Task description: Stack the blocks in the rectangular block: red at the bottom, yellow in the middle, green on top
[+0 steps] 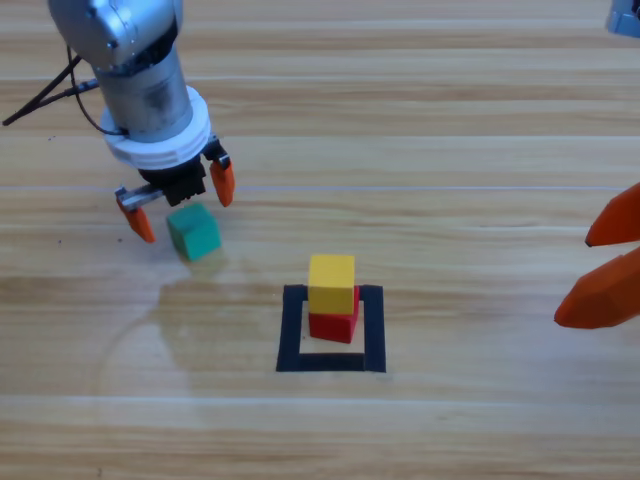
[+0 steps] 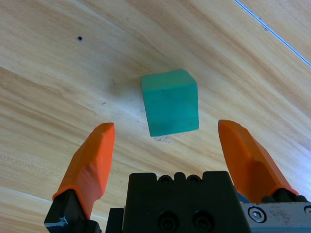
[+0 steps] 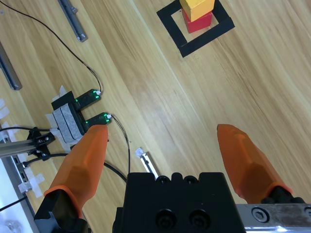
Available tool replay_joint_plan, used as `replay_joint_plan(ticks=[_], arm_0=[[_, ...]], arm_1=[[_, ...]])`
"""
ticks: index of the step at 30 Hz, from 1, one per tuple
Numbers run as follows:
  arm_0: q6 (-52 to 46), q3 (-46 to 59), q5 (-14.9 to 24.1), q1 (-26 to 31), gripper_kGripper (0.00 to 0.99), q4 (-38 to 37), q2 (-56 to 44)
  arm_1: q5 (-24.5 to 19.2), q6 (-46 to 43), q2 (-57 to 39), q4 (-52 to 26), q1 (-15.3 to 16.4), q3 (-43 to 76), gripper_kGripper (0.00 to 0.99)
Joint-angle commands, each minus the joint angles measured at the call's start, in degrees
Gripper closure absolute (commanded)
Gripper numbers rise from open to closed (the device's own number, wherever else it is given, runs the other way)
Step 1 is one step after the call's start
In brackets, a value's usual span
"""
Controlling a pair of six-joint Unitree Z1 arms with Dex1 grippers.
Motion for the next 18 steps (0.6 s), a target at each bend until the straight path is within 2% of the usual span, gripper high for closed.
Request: replay_joint_plan(ticks=[1, 18], arm_0=[[-1.45, -1.33, 1.01, -2.30, 0.079, -0.54, 4.11], [-2.42, -2.30, 0.66, -1.33, 0.080, -0.54, 5.78]], arm_1=[[0.73, -0.40, 2.32, -0.20, -1.49, 2.05, 0.001], [-1.47, -0.76, 2.68, -1.78, -1.49, 3.29, 0.001]])
